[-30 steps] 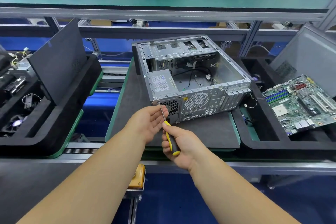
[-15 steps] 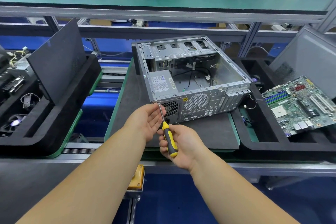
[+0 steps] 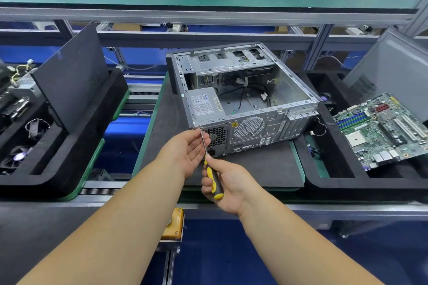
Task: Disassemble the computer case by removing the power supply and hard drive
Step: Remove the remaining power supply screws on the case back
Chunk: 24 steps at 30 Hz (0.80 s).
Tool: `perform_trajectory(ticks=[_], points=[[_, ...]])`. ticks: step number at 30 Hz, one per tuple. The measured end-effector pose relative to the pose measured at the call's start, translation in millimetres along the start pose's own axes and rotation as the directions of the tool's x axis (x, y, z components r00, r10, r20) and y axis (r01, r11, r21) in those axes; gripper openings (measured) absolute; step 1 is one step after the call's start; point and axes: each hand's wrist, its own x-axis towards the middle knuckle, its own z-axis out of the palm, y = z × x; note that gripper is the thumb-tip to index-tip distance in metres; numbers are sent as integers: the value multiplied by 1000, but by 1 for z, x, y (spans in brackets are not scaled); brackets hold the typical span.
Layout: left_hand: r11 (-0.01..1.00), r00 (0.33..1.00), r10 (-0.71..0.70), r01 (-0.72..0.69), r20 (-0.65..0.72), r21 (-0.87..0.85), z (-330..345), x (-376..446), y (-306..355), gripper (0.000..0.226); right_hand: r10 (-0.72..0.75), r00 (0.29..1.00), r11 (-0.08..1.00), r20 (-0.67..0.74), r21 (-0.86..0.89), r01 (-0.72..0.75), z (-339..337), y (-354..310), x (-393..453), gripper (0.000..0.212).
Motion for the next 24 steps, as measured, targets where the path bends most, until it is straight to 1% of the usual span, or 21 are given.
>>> perform_trajectory(ticks=[2,6,9,18,21,24], points=[[1000,1000,-3,3,-7,-7,0,-1,0,10,8,1000,1000,18,-4,-8,0,0,-1,21],[1000,1000,0,0,-17,-6,2,-3,1,11,50,996,998,76,26,-52,0,-3,-5,36],[1000,1000,11,-11,-15,16,3,-5,2,12,34,997,998,66,43,-37,0,-4,-5,32],[1000,1000,11,-11,-8,27,3,-5,3,13,-3,999,999,-34,-51,1,-1,2,3,29],[1000,1000,5,-5,-2,21,3,-4,3,13,-30,999,998,-46,-59,27,-2,2,3,22],[1000,1000,4,-4,0,24,3,-4,3,13,-22,1000,999,-21,-30,21,-2,0,1,21]])
